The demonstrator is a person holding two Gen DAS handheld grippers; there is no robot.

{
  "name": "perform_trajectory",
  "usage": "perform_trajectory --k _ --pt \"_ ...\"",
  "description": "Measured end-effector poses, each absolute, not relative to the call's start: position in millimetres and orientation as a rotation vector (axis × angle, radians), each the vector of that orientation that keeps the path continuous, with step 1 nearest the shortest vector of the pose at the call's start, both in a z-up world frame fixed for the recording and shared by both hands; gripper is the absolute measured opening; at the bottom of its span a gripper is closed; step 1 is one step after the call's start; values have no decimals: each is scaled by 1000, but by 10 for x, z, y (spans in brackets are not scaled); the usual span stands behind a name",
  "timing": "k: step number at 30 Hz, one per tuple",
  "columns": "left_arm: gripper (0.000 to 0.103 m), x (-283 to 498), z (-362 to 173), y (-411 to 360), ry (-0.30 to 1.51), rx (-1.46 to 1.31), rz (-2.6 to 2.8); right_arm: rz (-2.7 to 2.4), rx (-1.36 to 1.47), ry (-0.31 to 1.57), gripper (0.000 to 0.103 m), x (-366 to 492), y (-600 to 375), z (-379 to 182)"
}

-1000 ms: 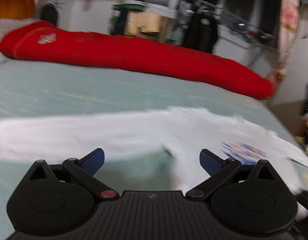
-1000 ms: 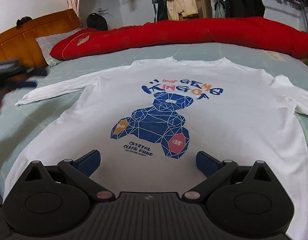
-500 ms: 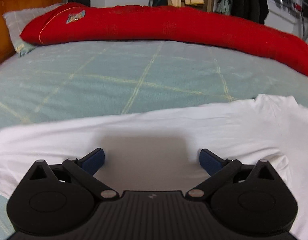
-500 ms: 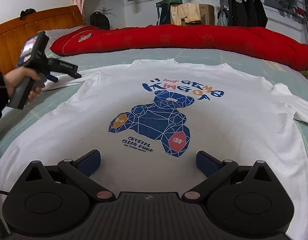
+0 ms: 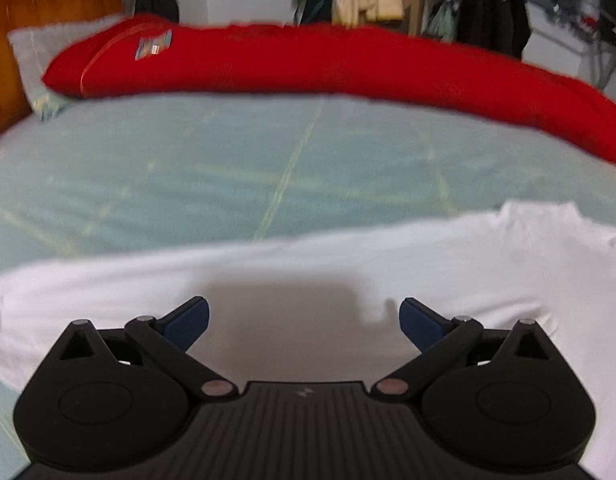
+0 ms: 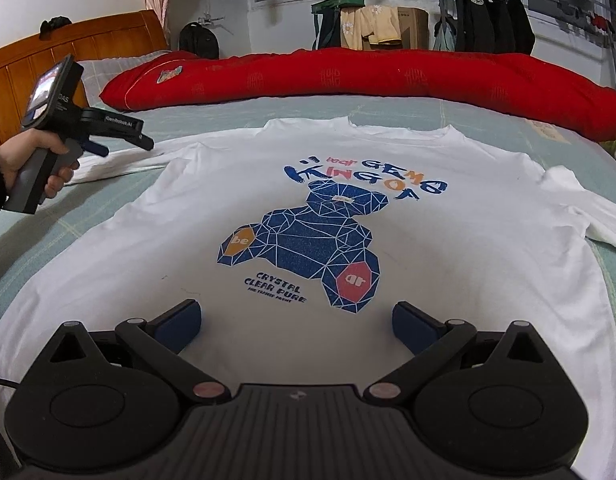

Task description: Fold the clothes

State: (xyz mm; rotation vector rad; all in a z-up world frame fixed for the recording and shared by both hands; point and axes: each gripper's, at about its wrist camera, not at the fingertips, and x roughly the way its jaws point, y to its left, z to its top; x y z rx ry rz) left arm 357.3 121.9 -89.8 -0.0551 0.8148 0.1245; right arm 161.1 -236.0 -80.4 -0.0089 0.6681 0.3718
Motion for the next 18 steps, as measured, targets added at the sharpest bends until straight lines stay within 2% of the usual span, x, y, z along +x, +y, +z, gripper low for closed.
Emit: perform_trajectory --k 7,13,18 --pt "101 3239 -861 1364 804 -117 110 385 8 673 103 1597 -2406 -795" --pt "101 3635 -652 1246 730 -104 69 380 3 671 103 1588 -2387 -801" --pt "101 4148 -932 1433 801 -180 141 383 8 670 103 1602 -2399 -808"
